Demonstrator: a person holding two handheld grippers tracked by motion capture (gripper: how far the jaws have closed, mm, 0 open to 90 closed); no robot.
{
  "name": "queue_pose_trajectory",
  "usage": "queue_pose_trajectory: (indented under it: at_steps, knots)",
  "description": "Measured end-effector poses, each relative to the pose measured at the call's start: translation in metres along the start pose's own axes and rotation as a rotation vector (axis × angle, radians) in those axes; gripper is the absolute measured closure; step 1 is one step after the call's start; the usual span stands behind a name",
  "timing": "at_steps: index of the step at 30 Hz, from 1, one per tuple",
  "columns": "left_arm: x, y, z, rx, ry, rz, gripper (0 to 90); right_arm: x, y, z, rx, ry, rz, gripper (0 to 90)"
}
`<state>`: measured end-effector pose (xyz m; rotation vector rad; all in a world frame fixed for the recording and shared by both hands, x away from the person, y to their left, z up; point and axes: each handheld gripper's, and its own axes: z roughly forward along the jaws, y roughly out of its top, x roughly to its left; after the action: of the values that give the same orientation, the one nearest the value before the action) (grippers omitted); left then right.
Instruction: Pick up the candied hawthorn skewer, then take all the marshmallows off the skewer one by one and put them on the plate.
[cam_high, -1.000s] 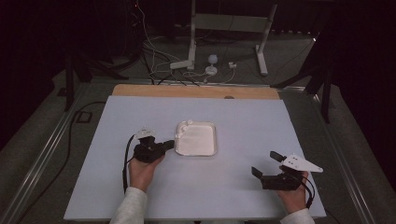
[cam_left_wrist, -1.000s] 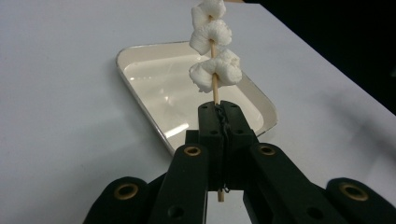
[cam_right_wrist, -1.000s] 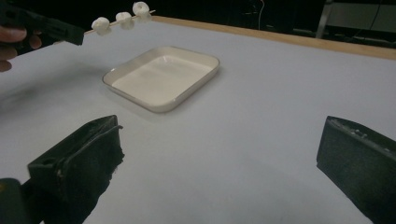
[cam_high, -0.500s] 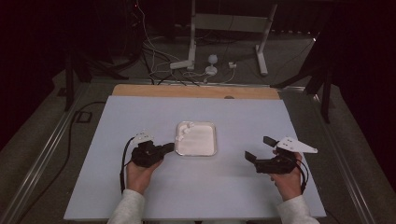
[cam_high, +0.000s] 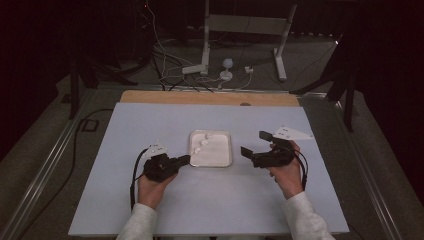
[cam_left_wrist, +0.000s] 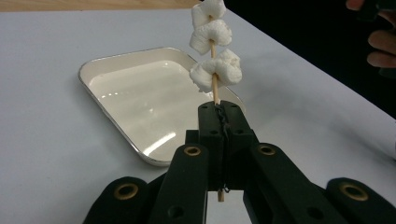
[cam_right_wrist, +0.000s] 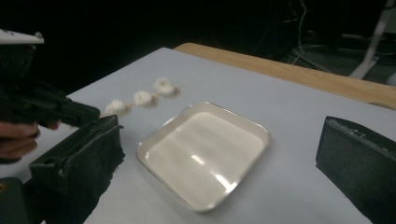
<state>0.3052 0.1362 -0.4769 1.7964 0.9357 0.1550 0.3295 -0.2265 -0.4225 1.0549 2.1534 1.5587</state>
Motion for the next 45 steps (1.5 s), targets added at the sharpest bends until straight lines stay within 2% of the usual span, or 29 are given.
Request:
queue_pose_trajectory:
  at_steps: [1, 2, 3, 6, 9, 16, 19, 25, 31, 38, 42, 45]
  knots:
    - [0.0, 0.0, 0.0, 0.0, 0.0, 0.0, 89.9, 0.0, 0.0, 0.0, 0.0, 0.0, 0.0, 0.2]
    - [-0.001, 0.0, 0.0, -0.003, -0.007, 0.006, 90.0, 0.004, 0.004, 0.009, 0.015, 0.013, -0.003, 0.2]
    - [-0.001, 0.0, 0.0, -0.003, -0.007, 0.006, 90.0, 0.004, 0.004, 0.009, 0.015, 0.013, -0.003, 0.2]
    - [-0.001, 0.0, -0.001, -0.01, -0.012, 0.011, 90.0, 0.012, 0.011, 0.028, 0.05, 0.028, -0.026, 0.7]
    - [-0.001, 0.0, -0.002, -0.009, -0.013, 0.011, 90.0, 0.017, 0.016, 0.038, 0.055, 0.032, -0.026, 1.9]
    - [-0.001, 0.001, -0.004, -0.019, -0.018, 0.008, 90.0, 0.022, 0.022, 0.059, 0.074, 0.036, -0.006, 2.4]
    - [-0.001, 0.0, -0.004, -0.023, -0.019, 0.003, 90.0, 0.021, 0.024, 0.066, 0.086, 0.038, 0.014, 5.4]
    - [-0.001, 0.001, -0.006, -0.03, -0.022, -0.001, 90.0, 0.022, 0.025, 0.075, 0.096, 0.064, 0.034, 24.1]
    - [0.002, 0.001, -0.008, -0.041, -0.024, -0.019, 90.0, 0.024, 0.024, 0.083, 0.083, 0.025, 0.097, 43.2]
    - [0.002, 0.0, -0.008, -0.047, -0.032, -0.036, 90.0, 0.027, 0.02, 0.09, 0.112, 0.057, 0.097, 49.1]
    - [0.001, 0.0, -0.007, -0.041, -0.036, -0.03, 90.0, 0.028, 0.019, 0.094, 0.112, 0.073, 0.146, 51.8]
    - [-0.001, -0.001, -0.005, -0.034, -0.039, -0.018, 90.0, 0.029, 0.019, 0.096, 0.117, 0.077, 0.152, 53.5]
